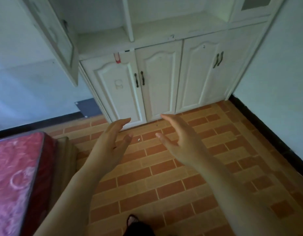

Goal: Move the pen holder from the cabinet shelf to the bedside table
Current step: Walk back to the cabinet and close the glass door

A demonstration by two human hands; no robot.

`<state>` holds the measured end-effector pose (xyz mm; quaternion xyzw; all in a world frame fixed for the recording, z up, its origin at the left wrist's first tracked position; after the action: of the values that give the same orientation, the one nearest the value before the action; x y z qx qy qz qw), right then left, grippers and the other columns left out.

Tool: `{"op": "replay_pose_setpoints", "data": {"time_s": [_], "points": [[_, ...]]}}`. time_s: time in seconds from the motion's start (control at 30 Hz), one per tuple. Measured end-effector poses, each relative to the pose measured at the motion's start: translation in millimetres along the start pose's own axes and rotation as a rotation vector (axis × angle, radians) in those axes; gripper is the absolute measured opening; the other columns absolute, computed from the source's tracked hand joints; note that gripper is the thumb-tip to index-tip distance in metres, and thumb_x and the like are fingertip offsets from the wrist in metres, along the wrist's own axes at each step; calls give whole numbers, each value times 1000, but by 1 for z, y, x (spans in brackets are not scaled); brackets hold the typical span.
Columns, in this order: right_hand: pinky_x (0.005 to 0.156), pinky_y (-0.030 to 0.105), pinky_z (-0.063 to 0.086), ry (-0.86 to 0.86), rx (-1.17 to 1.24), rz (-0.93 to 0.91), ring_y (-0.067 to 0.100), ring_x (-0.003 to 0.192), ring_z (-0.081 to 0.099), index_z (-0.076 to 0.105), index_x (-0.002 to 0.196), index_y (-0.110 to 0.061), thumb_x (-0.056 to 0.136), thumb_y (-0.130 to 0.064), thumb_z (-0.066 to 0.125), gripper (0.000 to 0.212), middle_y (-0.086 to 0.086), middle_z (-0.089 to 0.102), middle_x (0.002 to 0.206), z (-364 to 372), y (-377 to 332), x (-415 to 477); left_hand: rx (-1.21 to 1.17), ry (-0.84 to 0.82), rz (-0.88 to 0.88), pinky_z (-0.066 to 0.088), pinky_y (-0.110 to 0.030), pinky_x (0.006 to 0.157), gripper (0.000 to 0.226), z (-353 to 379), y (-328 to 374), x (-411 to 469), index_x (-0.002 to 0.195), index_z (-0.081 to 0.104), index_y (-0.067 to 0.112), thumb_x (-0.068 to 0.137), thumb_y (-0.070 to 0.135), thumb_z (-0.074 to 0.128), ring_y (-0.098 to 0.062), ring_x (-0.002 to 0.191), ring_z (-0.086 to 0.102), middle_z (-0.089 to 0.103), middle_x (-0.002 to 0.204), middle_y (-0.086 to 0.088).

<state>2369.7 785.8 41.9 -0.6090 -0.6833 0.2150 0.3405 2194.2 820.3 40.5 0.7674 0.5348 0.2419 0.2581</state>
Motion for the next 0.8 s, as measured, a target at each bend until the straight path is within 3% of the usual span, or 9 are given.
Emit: {"op": "replay_pose_setpoints", "data": {"time_s": [0.1,0.2,0.3,0.4,0.5,0.63,0.8], "points": [[98,0,19,-46,-6,-40,-1,129,34,38,138,-27,90,-44,52,53,-12,41,142,20,-8,32,2,44,-42,31,-25,93,42,-15,-24,14,131,35,43,90,39,46,0,115,36,44,134,12],[86,-9,15,-77,-21,-75,-9,122,30,37,138,-29,90,-44,52,52,-13,39,143,36,-16,66,-25,66,-59,34,-27,94,40,-29,-42,35,127,33,46,88,42,44,-7,121,40,43,134,12],[88,-5,18,-75,-16,-107,-14,118,26,34,139,-30,90,-45,51,54,-15,37,143,48,-24,105,-3,93,-75,35,-37,101,54,-47,-61,66,132,34,41,80,55,35,-17,127,40,41,141,4],[98,9,23,-34,-10,-123,-2,127,34,37,138,-27,90,-43,52,53,-12,40,143,54,-34,148,36,123,-41,34,-33,97,55,-73,-71,103,135,34,37,82,51,36,-14,120,43,40,143,2],[96,4,19,-17,-30,-163,0,128,34,36,139,-27,90,-45,51,54,-12,39,143,65,-53,192,27,170,-2,35,-32,98,54,-109,-83,132,136,34,35,84,49,38,-15,125,40,40,141,3],[90,-8,16,17,6,-230,-9,121,32,36,139,-24,91,-42,52,54,-10,41,142,77,-86,247,54,267,74,37,-34,100,58,-168,-92,164,135,39,29,81,51,37,-12,121,43,45,136,2],[95,3,23,12,18,-309,2,126,37,36,138,-25,91,-42,52,53,-9,41,142,84,-126,297,114,355,163,34,-24,95,51,-228,-95,188,134,41,29,86,45,40,-2,118,41,44,129,12]]}}
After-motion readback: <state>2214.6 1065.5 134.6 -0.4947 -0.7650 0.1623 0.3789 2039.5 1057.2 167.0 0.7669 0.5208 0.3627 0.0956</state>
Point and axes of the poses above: each hand's wrist, its own x-axis towards the middle knuckle, its own z-axis out of the palm, y = z × x, the point moved 10 cm from there along x, towards the middle knuckle
